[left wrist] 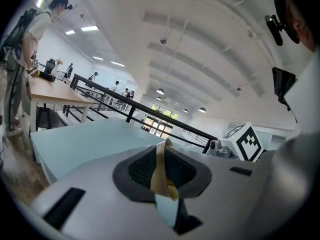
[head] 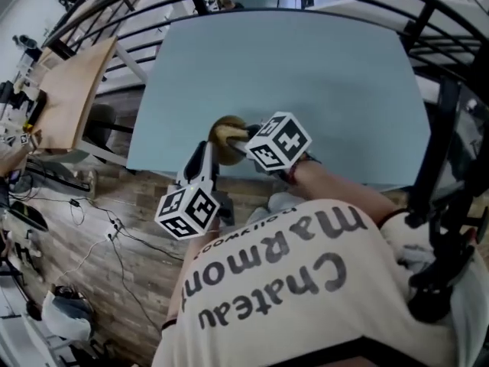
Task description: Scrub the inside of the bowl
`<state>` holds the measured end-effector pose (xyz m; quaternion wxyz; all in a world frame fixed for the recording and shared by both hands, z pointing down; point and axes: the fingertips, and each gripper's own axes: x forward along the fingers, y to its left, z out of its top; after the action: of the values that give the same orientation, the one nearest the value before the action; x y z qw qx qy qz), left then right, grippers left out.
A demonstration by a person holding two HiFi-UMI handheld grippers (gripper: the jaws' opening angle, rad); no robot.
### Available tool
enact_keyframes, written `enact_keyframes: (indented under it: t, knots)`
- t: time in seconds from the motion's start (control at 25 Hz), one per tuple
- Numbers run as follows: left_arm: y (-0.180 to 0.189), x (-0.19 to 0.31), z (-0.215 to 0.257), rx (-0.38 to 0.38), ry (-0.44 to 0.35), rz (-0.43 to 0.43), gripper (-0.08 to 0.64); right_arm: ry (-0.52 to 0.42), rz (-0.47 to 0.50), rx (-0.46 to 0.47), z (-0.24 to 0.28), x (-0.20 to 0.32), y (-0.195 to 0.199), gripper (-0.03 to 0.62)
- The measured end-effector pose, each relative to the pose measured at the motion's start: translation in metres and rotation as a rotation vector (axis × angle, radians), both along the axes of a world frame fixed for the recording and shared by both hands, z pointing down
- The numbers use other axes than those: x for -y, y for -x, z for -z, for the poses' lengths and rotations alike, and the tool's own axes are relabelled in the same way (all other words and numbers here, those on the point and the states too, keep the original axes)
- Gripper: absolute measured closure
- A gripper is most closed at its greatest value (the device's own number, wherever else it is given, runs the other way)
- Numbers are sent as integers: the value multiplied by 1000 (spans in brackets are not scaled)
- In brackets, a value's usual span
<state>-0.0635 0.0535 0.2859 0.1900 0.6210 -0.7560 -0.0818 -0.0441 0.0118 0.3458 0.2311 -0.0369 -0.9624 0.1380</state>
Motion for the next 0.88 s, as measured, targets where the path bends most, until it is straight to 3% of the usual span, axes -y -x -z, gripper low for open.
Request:
enact_keyframes:
  t: [0.32,0.64,0.76,0.88]
  knots:
    - [30,-24,24,13,-74,-36,506,-101,-61,-15,18,-7,25,531]
    - [45,-36,27,-7,-102,-46,505,-94,-110,-8,28,-11,33,531]
    - [50,-40,31,6,-106,-43,512,-70,-76,29,38,-27,38,531]
    - [52,-44,35,24,-120,-35,525,-19,26,94,53,-58,46,531]
